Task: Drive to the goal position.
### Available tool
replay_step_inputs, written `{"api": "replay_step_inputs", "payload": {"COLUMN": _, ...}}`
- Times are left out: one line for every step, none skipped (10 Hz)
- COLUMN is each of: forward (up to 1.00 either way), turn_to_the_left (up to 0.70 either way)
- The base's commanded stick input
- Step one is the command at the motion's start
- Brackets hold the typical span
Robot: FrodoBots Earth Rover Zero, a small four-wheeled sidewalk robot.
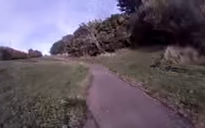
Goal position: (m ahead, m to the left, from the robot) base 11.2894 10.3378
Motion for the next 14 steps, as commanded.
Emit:
{"api": "replay_step_inputs", "payload": {"forward": 0.85, "turn_to_the_left": 0.00}}
{"api": "replay_step_inputs", "payload": {"forward": 0.85, "turn_to_the_left": 0.00}}
{"api": "replay_step_inputs", "payload": {"forward": 0.85, "turn_to_the_left": 0.00}}
{"api": "replay_step_inputs", "payload": {"forward": 0.85, "turn_to_the_left": 0.00}}
{"api": "replay_step_inputs", "payload": {"forward": 0.85, "turn_to_the_left": 0.00}}
{"api": "replay_step_inputs", "payload": {"forward": 0.85, "turn_to_the_left": 0.00}}
{"api": "replay_step_inputs", "payload": {"forward": 0.85, "turn_to_the_left": 0.00}}
{"api": "replay_step_inputs", "payload": {"forward": 0.85, "turn_to_the_left": 0.00}}
{"api": "replay_step_inputs", "payload": {"forward": 0.85, "turn_to_the_left": 0.00}}
{"api": "replay_step_inputs", "payload": {"forward": 0.85, "turn_to_the_left": 0.00}}
{"api": "replay_step_inputs", "payload": {"forward": 0.85, "turn_to_the_left": 0.00}}
{"api": "replay_step_inputs", "payload": {"forward": 0.85, "turn_to_the_left": 0.00}}
{"api": "replay_step_inputs", "payload": {"forward": 0.85, "turn_to_the_left": 0.00}}
{"api": "replay_step_inputs", "payload": {"forward": 0.85, "turn_to_the_left": 0.00}}
